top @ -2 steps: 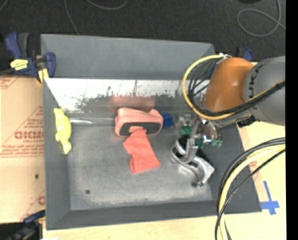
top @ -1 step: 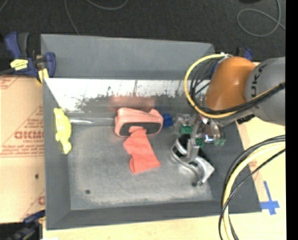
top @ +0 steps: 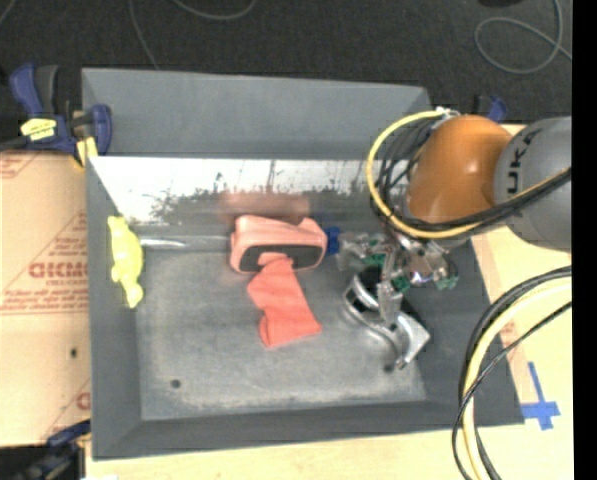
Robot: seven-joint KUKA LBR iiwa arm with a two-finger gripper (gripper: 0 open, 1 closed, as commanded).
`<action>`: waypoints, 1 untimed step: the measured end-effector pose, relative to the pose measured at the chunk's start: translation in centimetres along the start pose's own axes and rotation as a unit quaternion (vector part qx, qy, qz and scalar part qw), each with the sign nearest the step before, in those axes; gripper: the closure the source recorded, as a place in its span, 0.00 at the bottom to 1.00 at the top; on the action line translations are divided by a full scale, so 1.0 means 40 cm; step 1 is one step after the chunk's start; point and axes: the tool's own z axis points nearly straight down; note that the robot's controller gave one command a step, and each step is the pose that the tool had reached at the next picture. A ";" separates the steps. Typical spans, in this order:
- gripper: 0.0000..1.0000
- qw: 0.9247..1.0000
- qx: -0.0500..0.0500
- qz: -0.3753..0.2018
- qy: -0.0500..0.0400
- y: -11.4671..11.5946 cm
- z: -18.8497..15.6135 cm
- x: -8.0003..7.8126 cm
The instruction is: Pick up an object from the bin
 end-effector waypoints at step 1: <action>0.00 1.000 -0.008 0.005 -0.001 -0.028 0.004 0.005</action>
Offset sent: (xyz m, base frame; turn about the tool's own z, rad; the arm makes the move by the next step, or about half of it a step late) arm 0.0056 -0.0445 -0.0115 -0.1754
